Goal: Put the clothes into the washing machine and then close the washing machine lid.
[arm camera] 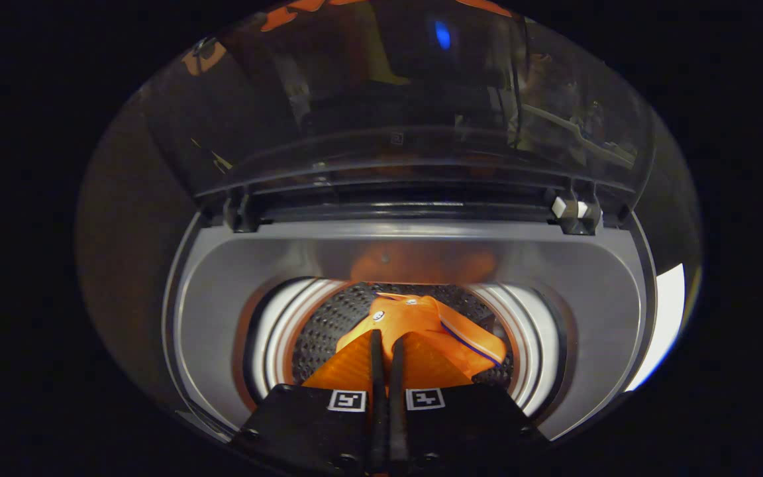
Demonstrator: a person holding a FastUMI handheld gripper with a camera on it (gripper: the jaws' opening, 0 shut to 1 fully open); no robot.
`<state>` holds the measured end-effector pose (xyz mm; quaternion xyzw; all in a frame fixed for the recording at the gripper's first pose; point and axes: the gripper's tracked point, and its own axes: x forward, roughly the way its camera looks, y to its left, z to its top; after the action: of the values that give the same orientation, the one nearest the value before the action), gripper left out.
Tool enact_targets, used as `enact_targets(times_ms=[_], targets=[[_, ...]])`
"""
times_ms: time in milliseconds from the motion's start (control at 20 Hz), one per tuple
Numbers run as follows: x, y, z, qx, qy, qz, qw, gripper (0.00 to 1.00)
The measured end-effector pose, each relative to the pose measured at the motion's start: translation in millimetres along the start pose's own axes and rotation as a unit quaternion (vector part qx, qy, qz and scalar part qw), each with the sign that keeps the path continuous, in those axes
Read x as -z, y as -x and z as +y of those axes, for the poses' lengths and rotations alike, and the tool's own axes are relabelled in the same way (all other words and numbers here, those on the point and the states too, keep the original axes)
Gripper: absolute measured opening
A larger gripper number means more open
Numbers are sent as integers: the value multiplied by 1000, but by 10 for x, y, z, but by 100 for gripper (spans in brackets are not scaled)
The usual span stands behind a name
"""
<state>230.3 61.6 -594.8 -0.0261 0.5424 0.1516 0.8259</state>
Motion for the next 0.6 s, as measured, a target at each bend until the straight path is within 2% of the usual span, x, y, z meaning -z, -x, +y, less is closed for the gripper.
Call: enact_targets(times_ms=[250,400,600], targets=[[1,-52,-14,-1,-11,13,1000,9],[17,-41,-8,-3,-13,14,1000,16],[-138,44,61,-9,1,-8,1000,9]])
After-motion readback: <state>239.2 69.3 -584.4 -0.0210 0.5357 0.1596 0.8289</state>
